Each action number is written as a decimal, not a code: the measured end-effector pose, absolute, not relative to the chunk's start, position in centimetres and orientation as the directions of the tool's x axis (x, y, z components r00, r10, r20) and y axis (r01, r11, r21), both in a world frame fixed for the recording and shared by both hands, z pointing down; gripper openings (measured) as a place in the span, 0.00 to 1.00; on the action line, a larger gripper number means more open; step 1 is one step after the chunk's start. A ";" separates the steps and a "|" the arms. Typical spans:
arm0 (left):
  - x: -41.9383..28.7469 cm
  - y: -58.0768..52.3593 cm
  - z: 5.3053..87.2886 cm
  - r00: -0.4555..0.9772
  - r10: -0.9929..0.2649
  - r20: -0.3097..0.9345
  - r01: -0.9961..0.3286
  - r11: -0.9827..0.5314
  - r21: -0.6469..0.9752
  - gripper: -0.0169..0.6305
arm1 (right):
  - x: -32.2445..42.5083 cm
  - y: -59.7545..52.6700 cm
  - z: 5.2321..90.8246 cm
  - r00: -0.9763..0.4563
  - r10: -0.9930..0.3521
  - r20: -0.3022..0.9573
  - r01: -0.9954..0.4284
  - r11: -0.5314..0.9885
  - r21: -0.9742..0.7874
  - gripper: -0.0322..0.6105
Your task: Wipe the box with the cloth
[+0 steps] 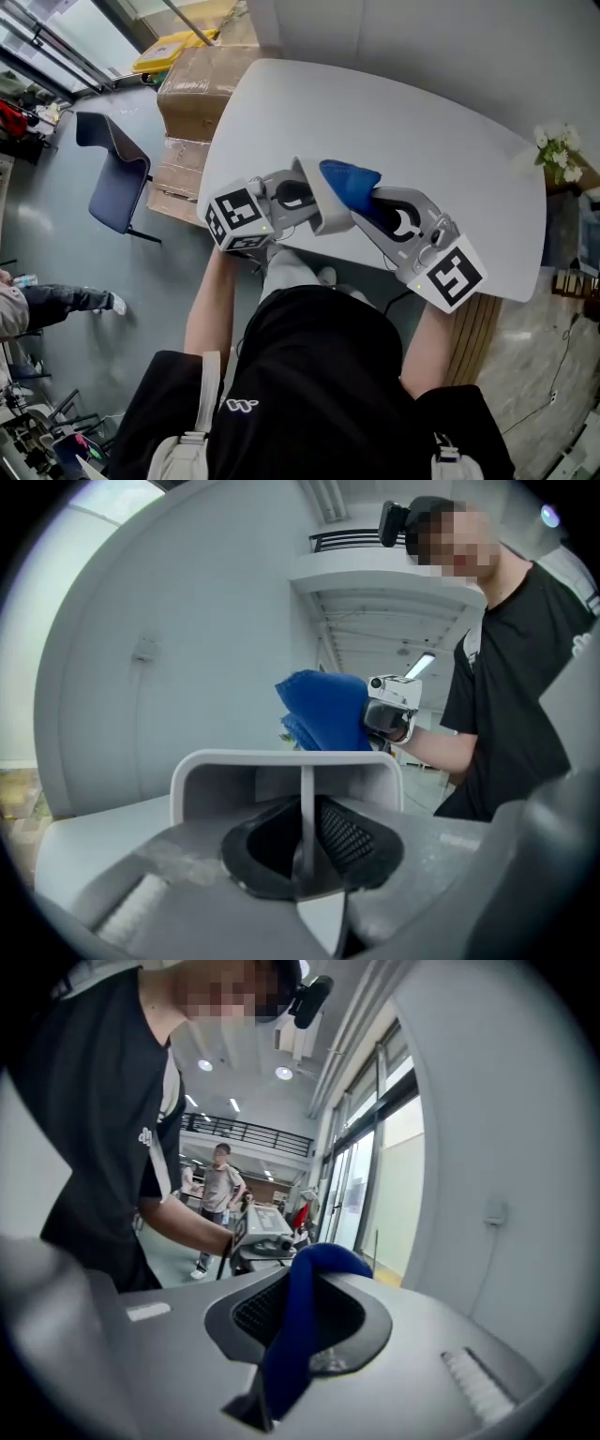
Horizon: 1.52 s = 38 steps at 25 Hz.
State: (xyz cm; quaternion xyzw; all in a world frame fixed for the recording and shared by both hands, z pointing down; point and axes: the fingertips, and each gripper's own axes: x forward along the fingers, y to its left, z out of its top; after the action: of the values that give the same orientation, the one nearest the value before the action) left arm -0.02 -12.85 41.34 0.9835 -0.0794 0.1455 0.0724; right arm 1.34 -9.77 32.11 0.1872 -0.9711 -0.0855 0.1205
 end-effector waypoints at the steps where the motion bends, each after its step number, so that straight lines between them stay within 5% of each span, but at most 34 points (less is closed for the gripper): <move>1: 0.0 -12.6 41.2 0.947 -0.108 0.302 -0.151 -0.981 0.123 0.11 | 0.9 -9.1 32.2 -0.915 -0.342 0.215 -0.297 0.931 0.213 0.14; 9: 0.6 -10.4 41.1 0.934 0.028 0.357 -0.016 -0.992 0.121 0.11 | -1.0 -6.4 33.1 -0.956 -0.146 0.255 -0.105 0.980 0.169 0.14; 24: 2.0 -5.5 39.7 0.904 0.228 0.361 0.192 -0.972 0.133 0.11 | 0.1 -8.3 32.4 -0.962 -0.201 0.185 -0.189 0.978 0.084 0.14; 38: 2.1 -1.5 34.8 0.892 0.388 0.231 0.371 -0.922 0.114 0.11 | 2.6 -10.5 30.4 -0.986 -0.144 -0.084 -0.135 0.985 -0.103 0.14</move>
State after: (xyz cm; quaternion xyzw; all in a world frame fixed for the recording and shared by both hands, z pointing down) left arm 2.12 -1.53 34.84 0.9721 0.1952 0.1254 0.0332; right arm 2.55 -10.48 30.41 0.0699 -0.9953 0.0486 -0.0457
